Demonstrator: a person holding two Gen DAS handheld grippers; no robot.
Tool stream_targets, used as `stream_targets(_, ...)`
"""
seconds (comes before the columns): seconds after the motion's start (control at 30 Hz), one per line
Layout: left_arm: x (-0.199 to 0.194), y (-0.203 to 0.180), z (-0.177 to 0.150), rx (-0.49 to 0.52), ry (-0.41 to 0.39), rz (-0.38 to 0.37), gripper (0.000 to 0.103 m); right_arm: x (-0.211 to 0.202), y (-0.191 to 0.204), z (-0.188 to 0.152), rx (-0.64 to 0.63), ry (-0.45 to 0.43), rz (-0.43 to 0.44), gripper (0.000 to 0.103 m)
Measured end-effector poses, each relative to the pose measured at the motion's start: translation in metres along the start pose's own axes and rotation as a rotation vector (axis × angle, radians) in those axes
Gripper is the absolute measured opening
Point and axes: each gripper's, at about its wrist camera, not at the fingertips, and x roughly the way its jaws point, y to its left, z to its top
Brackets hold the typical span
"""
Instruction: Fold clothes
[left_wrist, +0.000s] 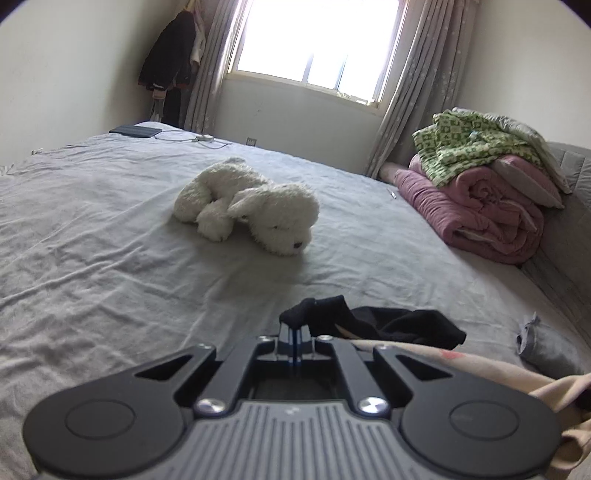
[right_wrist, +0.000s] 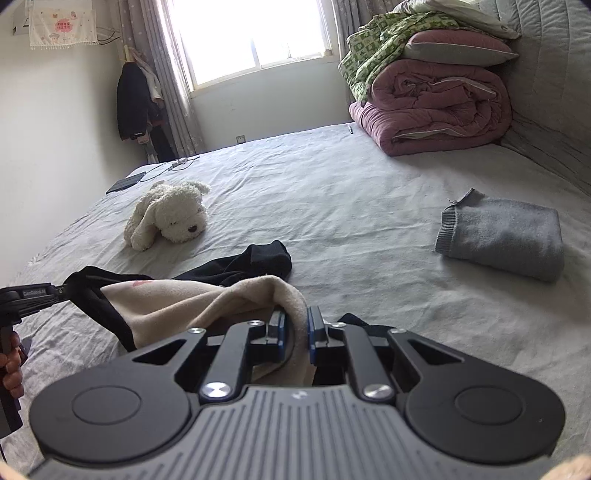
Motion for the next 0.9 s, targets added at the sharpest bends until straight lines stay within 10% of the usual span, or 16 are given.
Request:
stream_targets(0.27, 0.009, 0.014, -0.032, -0.001, 0.149, -0.048, 0.003, 0.022, 0.015, -0.014, -0.067, 0.113, -0.011, 0.014)
stream_targets(0.53, 0.003, 0.019, -0.055, 0.041, 0.224, -0.117, 0.021, 0.016, 0.02, -0.021, -0.093, 0.131, -0.003, 0.039)
stream_targets(0.9, 0.034, 0.024, -0.061, -0.047, 0.324, -0.112, 0.021, 0.01, 0.077, -0.055, -0.155, 0.222, 0.238, 0.039)
